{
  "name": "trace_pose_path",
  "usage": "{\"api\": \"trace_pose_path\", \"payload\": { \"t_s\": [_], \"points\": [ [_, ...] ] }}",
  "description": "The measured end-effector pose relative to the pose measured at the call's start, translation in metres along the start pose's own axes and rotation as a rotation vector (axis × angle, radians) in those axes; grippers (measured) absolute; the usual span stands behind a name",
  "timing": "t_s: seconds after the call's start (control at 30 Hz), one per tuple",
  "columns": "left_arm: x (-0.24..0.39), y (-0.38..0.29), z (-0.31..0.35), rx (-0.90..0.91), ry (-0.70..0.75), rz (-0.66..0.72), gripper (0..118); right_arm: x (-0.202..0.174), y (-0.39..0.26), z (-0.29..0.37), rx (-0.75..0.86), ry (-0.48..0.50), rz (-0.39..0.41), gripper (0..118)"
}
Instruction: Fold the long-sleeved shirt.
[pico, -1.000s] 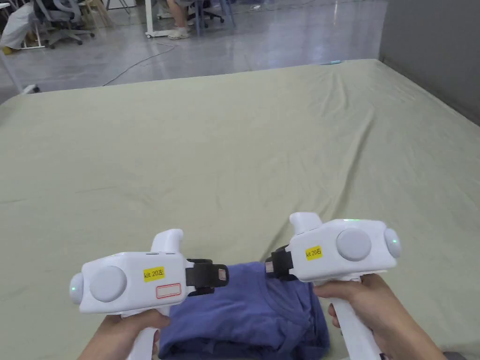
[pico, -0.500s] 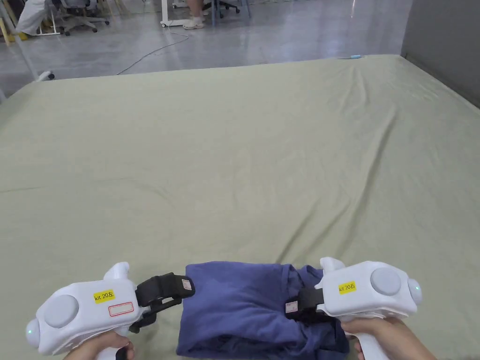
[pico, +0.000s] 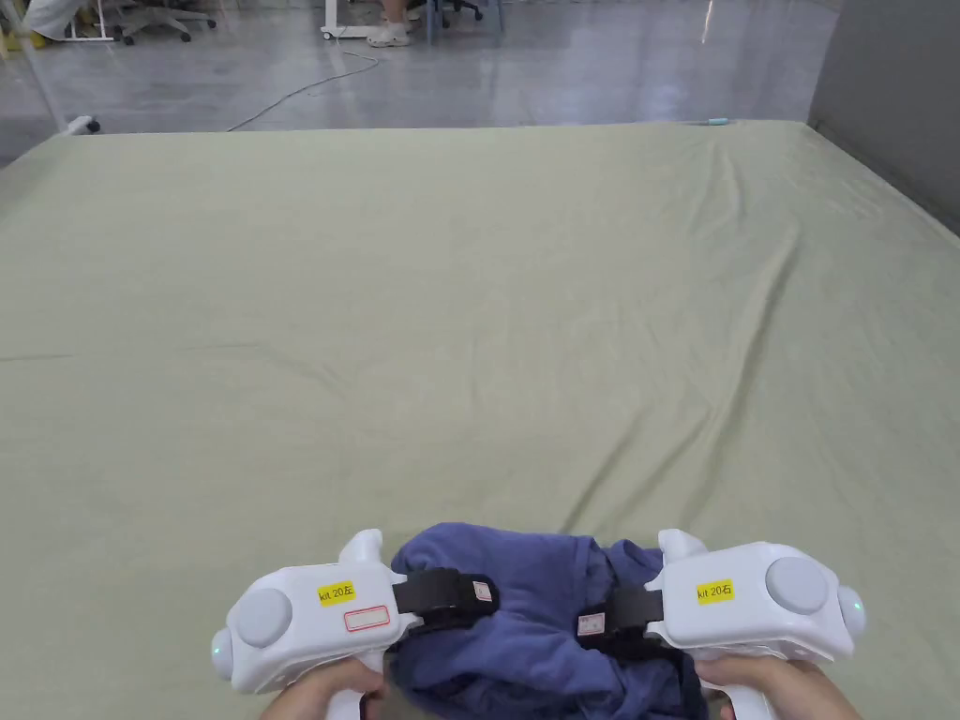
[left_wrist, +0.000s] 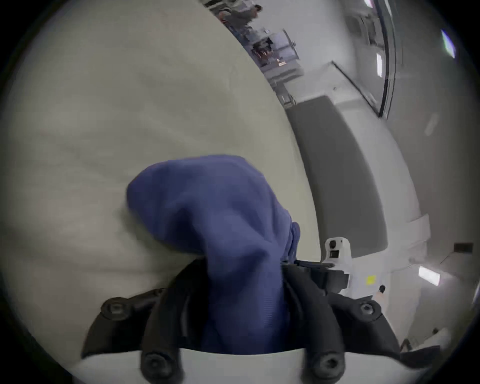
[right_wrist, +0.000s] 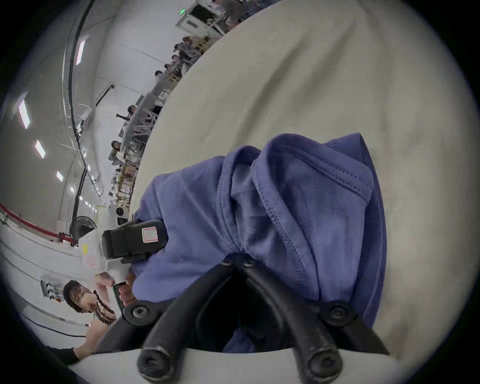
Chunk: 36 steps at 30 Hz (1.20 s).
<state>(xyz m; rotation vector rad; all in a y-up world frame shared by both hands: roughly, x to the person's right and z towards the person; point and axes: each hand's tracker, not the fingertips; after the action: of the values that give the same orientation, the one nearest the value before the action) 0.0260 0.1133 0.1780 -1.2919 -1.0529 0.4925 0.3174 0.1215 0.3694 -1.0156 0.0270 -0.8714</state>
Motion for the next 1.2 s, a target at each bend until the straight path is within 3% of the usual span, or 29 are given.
{"api": "trace_pose_path", "payload": {
  "t_s": [0.07, 0.13, 0.17, 0.3, 0.43, 0.6, 0.7, 0.73, 0.8, 0.83, 0.9, 0.93, 1.13, 1.17, 1.2],
  "points": [
    [-0.004, 0.009, 0.015, 0.022, -0.05, 0.031, 26, -0.009, -0.001, 0.004, 0.005, -0.025, -0.009, 0],
    [0.003, 0.014, 0.035, 0.032, -0.033, -0.081, 24, -0.031, 0.003, 0.011, -0.015, -0.116, -0.042, 0],
    [0.004, 0.018, 0.049, 0.04, -0.008, -0.132, 24, -0.048, 0.005, 0.013, -0.005, -0.146, -0.007, 0],
    [-0.019, 0.04, 0.123, 0.168, 0.017, -0.122, 24, -0.134, 0.014, 0.003, 0.08, -0.219, 0.274, 0],
    [-0.065, 0.064, 0.23, 0.27, 0.12, -0.128, 24, -0.218, 0.023, -0.042, 0.11, -0.127, 0.411, 0],
    [-0.13, 0.096, 0.375, 0.369, 0.428, -0.099, 24, -0.332, 0.004, -0.134, 0.163, -0.065, 0.637, 0],
    [-0.158, 0.106, 0.414, 0.411, 0.567, -0.027, 28, -0.372, -0.012, -0.181, 0.141, -0.044, 0.714, 0],
    [-0.164, 0.106, 0.422, 0.426, 0.588, -0.012, 36, -0.382, -0.016, -0.195, 0.14, -0.045, 0.727, 0],
    [-0.17, 0.104, 0.43, 0.46, 0.592, 0.02, 39, -0.398, -0.019, -0.225, 0.133, -0.072, 0.751, 0],
    [-0.17, 0.103, 0.431, 0.478, 0.582, 0.028, 49, -0.405, -0.021, -0.236, 0.126, -0.082, 0.767, 0],
    [-0.167, 0.099, 0.431, 0.534, 0.579, 0.041, 98, -0.412, -0.023, -0.249, 0.119, -0.098, 0.795, 0],
    [-0.164, 0.096, 0.429, 0.547, 0.585, 0.046, 117, -0.414, -0.023, -0.25, 0.117, -0.11, 0.804, 0],
    [-0.126, 0.093, 0.416, 0.509, 0.658, -0.047, 118, -0.405, -0.009, -0.201, 0.166, -0.078, 0.791, 0],
    [-0.111, 0.092, 0.411, 0.513, 0.651, -0.061, 112, -0.402, -0.004, -0.186, 0.184, -0.08, 0.793, 0],
    [-0.093, 0.091, 0.404, 0.52, 0.65, -0.108, 97, -0.399, -0.002, -0.168, 0.208, -0.082, 0.795, 0]
  ]
}}
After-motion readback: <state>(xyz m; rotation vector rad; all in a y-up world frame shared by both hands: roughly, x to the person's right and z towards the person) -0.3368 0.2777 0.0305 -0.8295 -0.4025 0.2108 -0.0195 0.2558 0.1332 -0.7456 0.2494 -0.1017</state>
